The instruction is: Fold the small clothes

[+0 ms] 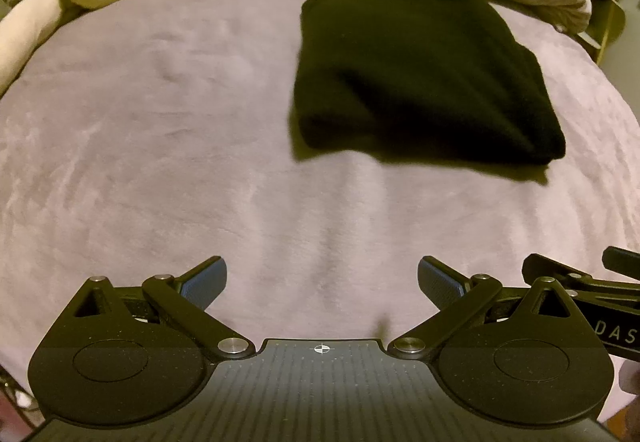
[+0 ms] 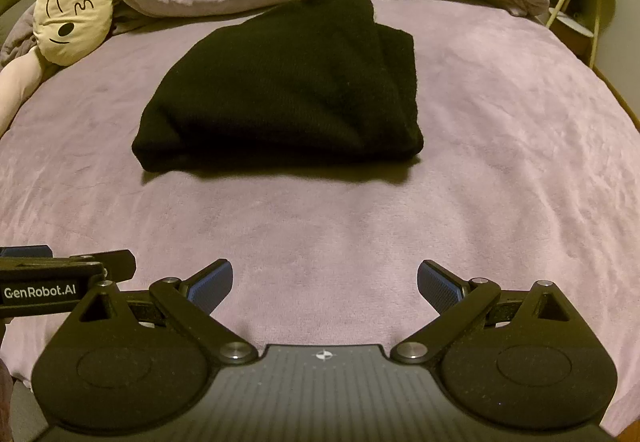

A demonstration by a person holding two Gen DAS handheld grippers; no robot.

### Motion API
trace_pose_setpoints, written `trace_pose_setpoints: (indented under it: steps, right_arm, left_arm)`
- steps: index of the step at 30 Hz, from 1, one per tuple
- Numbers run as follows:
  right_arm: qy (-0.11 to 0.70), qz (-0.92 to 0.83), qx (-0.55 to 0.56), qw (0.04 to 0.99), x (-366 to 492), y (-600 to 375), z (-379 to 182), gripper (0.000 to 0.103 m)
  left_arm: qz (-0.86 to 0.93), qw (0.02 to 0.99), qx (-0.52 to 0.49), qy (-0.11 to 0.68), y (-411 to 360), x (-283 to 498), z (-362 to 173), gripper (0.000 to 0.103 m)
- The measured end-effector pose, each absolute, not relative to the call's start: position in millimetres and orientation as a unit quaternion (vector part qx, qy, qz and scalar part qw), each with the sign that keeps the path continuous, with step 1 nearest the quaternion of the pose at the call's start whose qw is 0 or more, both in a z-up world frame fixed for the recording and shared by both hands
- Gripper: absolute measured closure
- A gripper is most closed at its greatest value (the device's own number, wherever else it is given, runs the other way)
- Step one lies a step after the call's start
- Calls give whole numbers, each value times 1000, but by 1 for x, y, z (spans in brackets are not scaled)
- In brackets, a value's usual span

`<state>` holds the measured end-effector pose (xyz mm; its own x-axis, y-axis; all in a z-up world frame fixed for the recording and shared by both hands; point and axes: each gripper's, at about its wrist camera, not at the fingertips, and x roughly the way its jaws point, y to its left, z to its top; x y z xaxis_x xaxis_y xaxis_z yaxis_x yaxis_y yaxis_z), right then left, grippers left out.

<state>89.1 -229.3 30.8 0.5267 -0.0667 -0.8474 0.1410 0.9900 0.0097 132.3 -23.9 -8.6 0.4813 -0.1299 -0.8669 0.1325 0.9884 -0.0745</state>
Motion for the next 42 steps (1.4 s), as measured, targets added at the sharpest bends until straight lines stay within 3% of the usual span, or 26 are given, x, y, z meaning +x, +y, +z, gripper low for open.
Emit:
trace_pose_setpoints:
  steps: [42]
  right_arm:
    - [477,-65,44,875,83,-232,31,4]
  left_arm:
    - [-84,870,30,485,-39,122,-7,0]
